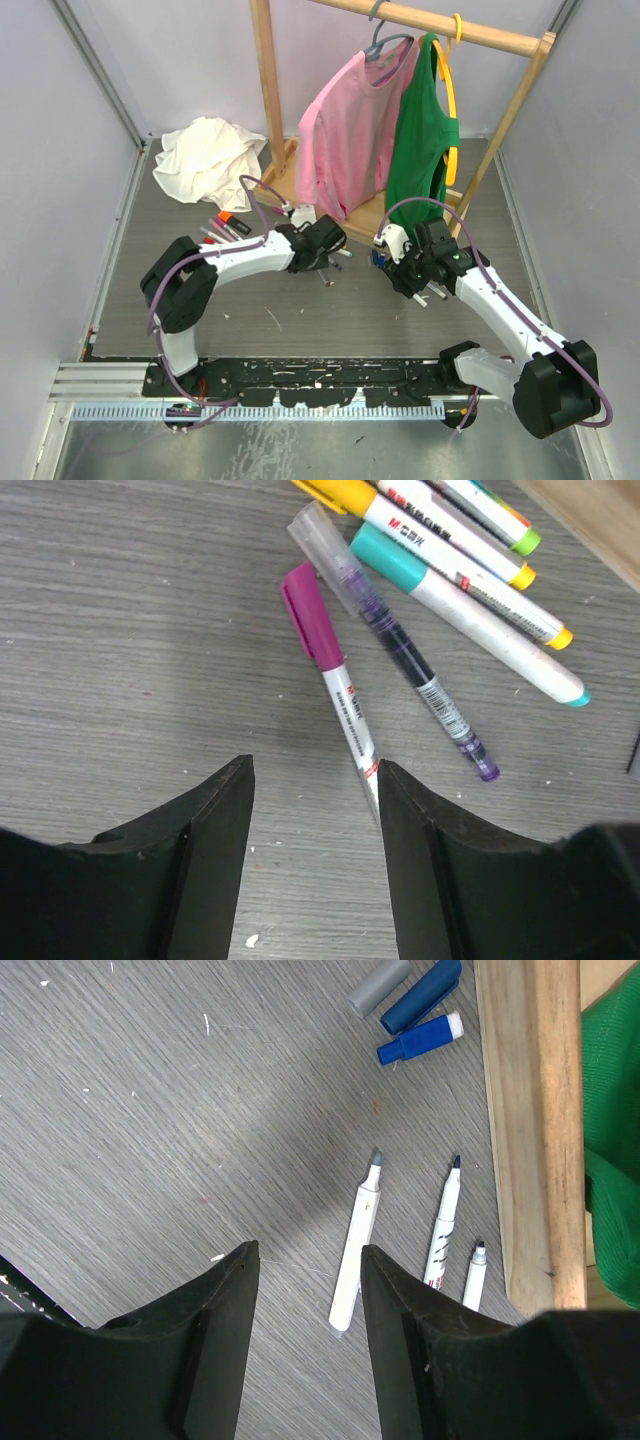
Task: Open the pen caps
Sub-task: Pick up the pen from the center of the board.
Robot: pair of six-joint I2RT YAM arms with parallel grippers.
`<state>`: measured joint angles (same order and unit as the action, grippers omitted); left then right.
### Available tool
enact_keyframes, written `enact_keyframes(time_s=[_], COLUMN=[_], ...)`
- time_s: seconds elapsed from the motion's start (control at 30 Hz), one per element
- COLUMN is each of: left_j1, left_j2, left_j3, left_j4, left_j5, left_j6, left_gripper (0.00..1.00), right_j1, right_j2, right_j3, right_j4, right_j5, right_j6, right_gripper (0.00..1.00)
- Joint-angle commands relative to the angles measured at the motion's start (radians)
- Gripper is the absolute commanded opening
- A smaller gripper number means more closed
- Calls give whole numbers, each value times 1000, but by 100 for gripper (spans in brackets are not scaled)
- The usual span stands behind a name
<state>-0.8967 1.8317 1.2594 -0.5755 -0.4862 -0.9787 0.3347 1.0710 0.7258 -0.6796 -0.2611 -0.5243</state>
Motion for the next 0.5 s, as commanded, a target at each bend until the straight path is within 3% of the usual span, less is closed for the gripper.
enact_keyframes(time_s=[0.0, 0.47], left_j1=[-2, -1], left_j2=[38, 130], left_j3=[85, 137], left_j4=[-11, -17], left_j5=[-17, 14], left_j6=[18, 32], left_gripper=[52, 41], right_j1=[5, 7], right_j2=[-14, -13], right_j3=[35, 34], right_j4=[15, 14], right_j5=[-10, -15], right_j6=[-11, -12], right_gripper=[51, 51])
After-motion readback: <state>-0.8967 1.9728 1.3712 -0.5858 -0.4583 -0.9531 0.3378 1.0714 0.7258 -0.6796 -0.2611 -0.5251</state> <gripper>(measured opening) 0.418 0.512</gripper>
